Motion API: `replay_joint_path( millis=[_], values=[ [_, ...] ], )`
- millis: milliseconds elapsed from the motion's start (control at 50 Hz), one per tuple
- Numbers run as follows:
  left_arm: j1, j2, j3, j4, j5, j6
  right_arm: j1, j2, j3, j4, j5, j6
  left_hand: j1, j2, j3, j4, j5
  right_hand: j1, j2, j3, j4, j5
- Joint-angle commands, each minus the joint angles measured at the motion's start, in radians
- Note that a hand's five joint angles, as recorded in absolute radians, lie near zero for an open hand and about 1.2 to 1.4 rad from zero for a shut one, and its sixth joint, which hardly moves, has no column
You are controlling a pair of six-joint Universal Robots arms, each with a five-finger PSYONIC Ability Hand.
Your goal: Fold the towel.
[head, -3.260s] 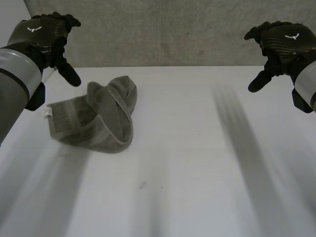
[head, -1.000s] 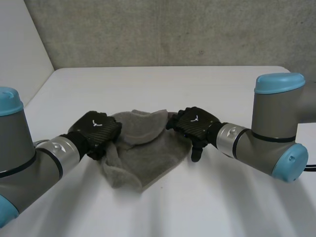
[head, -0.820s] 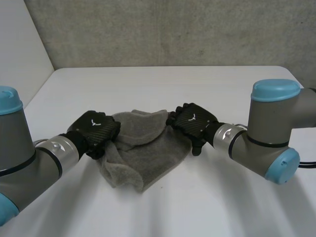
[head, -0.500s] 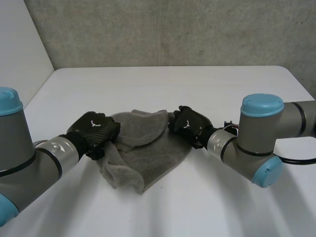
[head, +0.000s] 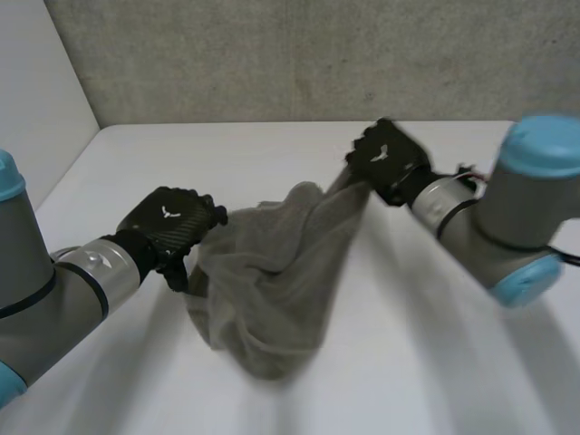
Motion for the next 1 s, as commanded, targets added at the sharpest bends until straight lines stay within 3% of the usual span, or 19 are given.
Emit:
replay_joint_path(
  millis=[20,140,240,500,600,700,920,960,1000],
  values=[
    [0.002,0.012,-0.016,0.025,-0.001,-0.023,-0.119,-0.153,0.038,0.364,0.037,0.068,-0.019,-0.012,-0.011,-0.01,-0.013,0.433,0.226,0.217,0.208,0.252],
    [0.005,0.012,-0.034,0.036,0.002,-0.042,-0.156,-0.164,0.087,0.504,0.086,0.136,-0.013,-0.006,-0.006,-0.004,-0.007,0.433,0.226,0.217,0.208,0.252],
    [-0.028,0.011,-0.059,0.065,0.006,-0.048,-0.184,-0.176,0.137,0.524,0.089,0.199,-0.01,-0.003,-0.003,-0.001,-0.004,0.433,0.226,0.217,0.208,0.252],
    [-0.173,-0.066,-0.068,0.093,0.007,-0.043,-0.277,-0.224,0.263,0.507,0.066,0.207,0.096,0.103,0.103,0.105,0.102,0.433,0.226,0.217,0.208,0.252],
    [-0.195,-0.119,-0.056,0.114,0.005,-0.039,-0.293,-0.224,0.3,0.49,0.066,0.199,0.116,0.123,0.123,0.125,0.122,0.433,0.226,0.217,0.208,0.252],
    [-0.204,-0.184,-0.036,0.124,0.005,-0.036,-0.296,-0.224,0.331,0.461,0.066,0.199,0.304,0.311,0.311,0.313,0.31,0.433,0.226,0.217,0.208,0.252],
    [-0.241,-0.273,0.004,0.133,0.003,-0.033,-0.296,-0.222,0.354,0.438,0.065,0.194,0.31,0.317,0.317,0.319,0.316,0.433,0.226,0.217,0.208,0.252],
    [-0.241,-0.277,0.009,0.134,0.003,-0.031,-0.294,-0.221,0.354,0.437,0.065,0.194,0.348,0.355,0.356,0.357,0.354,0.433,0.226,0.217,0.208,0.252],
    [-0.241,-0.281,0.015,0.137,0.002,-0.03,-0.293,-0.215,0.351,0.429,0.065,0.194,0.646,0.653,0.653,0.655,0.652,0.433,0.226,0.217,0.208,0.252]
  ],
)
